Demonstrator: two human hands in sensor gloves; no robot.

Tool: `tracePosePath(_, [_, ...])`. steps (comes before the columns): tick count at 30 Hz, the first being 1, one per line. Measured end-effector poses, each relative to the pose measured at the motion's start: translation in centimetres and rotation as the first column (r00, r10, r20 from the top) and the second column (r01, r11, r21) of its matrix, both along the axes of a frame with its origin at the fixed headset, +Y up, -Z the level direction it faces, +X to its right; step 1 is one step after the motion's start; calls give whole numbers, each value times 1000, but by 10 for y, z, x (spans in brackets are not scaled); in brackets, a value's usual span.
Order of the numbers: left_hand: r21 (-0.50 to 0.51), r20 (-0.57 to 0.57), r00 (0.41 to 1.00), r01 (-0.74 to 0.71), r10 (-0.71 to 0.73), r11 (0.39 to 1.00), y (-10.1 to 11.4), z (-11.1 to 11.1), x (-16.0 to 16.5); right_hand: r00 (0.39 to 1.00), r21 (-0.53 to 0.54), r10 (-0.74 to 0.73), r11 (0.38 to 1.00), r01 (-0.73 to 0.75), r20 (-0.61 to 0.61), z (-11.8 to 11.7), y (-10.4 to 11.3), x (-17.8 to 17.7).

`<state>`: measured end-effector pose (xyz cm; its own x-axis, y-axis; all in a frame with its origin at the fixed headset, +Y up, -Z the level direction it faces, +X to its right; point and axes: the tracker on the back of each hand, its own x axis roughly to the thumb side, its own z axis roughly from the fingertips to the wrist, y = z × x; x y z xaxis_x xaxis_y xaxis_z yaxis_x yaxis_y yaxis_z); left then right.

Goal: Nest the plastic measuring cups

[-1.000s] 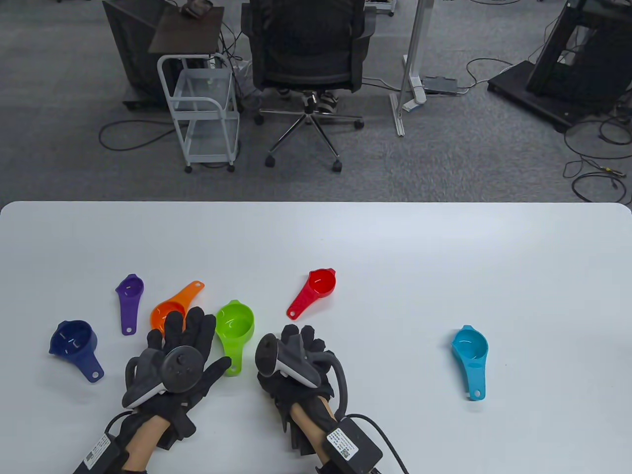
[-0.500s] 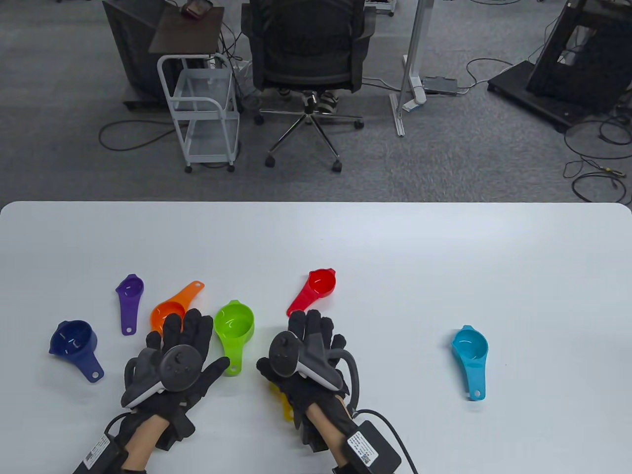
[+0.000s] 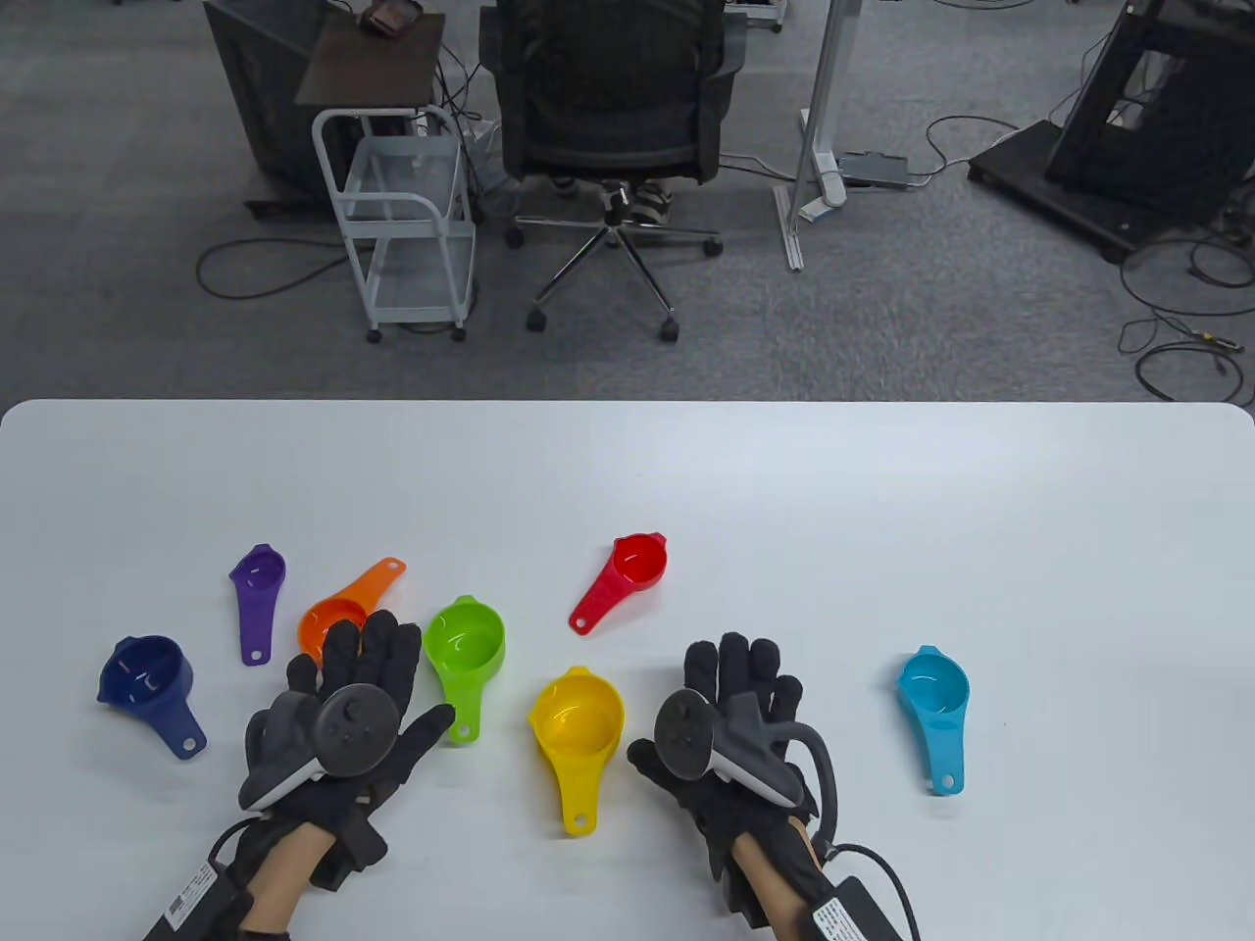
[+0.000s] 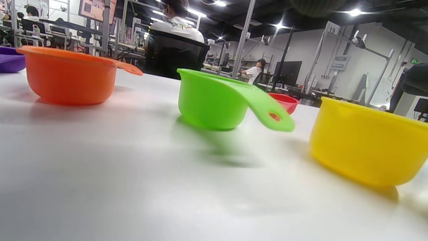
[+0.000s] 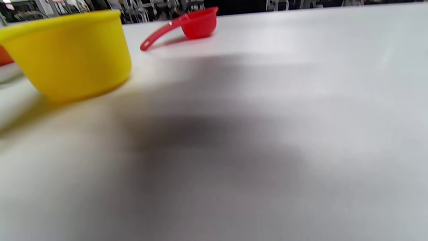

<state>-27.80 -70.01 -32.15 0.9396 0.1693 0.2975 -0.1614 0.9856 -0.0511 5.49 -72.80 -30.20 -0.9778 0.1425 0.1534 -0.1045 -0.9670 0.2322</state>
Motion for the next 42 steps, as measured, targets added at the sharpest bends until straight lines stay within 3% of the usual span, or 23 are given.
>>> tracePosePath(4, [133, -30, 999, -12, 16, 991, 26, 2, 14, 999, 102, -5, 995, 9, -33, 11, 17, -3])
tracePosePath(5, [125, -36, 999, -20, 25, 992, 30, -1, 20, 999, 112, 3, 994, 1, -35, 11, 18, -3])
tracePosePath(10, [-102, -28, 998, 59, -62, 993, 28, -41, 58, 999, 83, 39, 996, -37, -28, 10, 14, -3])
tracePosePath(13, [-221, -30, 996, 78, -87, 972, 12, -65, 72, 1000, 53, 20, 998, -19, -8, 9, 12, 3])
tracePosePath(18, [-363, -54, 990, 100, -129, 926, -19, -83, 78, 1000, 47, 18, 999, -18, 4, 7, 12, 7])
tracePosePath(23, [-345, -45, 983, 154, -181, 926, -28, -86, 77, 1000, 19, 22, 1000, -22, 4, 5, 9, 7])
tracePosePath(32, [-350, -67, 996, 39, -67, 936, -34, -86, 76, 1000, -26, 14, 1000, -14, 3, 4, 4, 6])
tracePosePath(39, [-328, -66, 990, 99, -127, 940, -37, -87, 74, 1000, -47, 19, 999, -19, 6, 4, 4, 6])
tracePosePath(42, [-273, -43, 989, 124, -141, 954, -36, -87, 77, 1000, -58, 19, 998, -18, 7, 4, 3, 6])
